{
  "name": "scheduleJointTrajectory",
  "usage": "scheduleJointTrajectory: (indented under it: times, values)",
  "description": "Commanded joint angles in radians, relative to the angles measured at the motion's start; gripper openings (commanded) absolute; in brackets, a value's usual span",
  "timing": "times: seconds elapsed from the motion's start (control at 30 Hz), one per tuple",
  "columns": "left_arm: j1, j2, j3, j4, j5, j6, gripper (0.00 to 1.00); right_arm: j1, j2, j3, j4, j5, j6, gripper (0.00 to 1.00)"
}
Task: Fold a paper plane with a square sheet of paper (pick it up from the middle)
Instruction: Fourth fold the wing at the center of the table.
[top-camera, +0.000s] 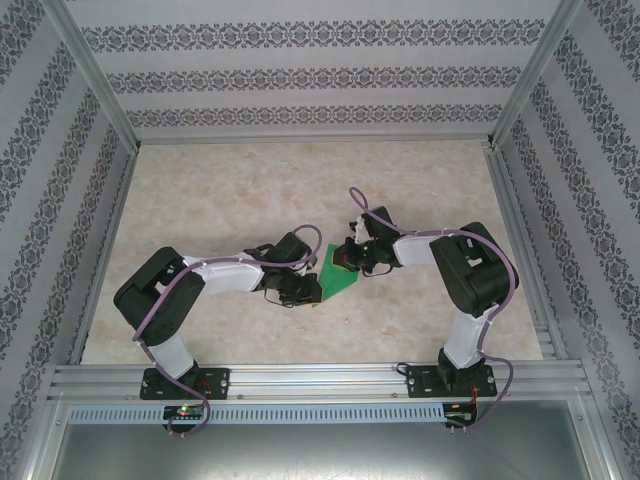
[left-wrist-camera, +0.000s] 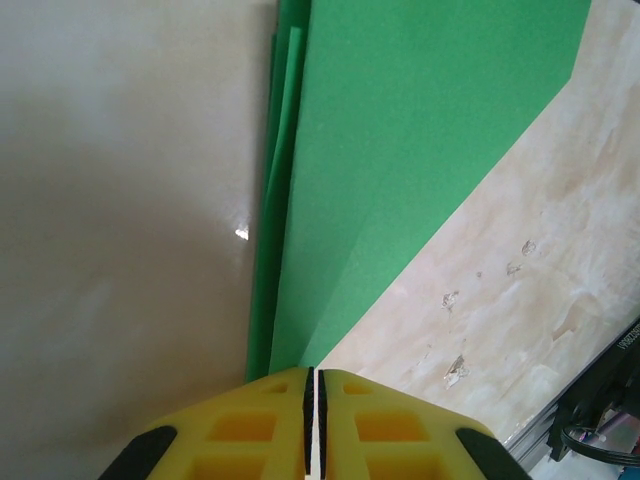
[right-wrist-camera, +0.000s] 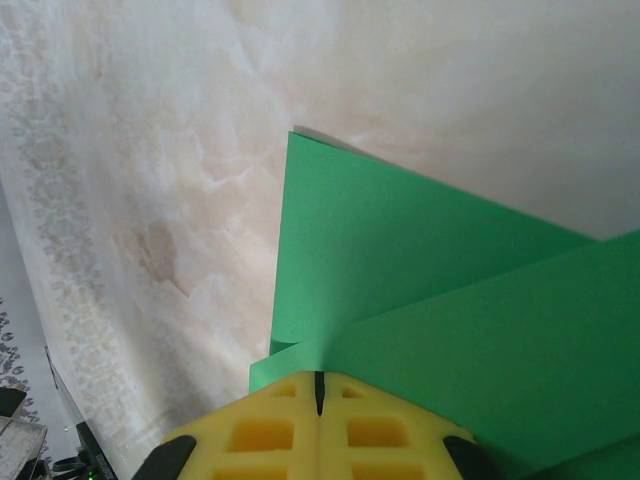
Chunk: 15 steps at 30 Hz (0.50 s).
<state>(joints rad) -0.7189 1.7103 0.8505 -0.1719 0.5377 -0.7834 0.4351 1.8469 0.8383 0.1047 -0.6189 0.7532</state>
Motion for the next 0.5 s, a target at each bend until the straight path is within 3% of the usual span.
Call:
scheduleJointTrajectory:
  times: [0.0,0.47]
  values:
    - [-0.006,0.003,-0.019,-0.027,-0.023,0.007,0.14,0.008,0.075,-0.025,-0.131,0.137,-0.02,0.0]
    - [0.007,-0.013,-0.083,-0.029,-0.031,-0.013,0.13,0.008,0.075,-0.027,-0.14,0.142,-0.022,0.0]
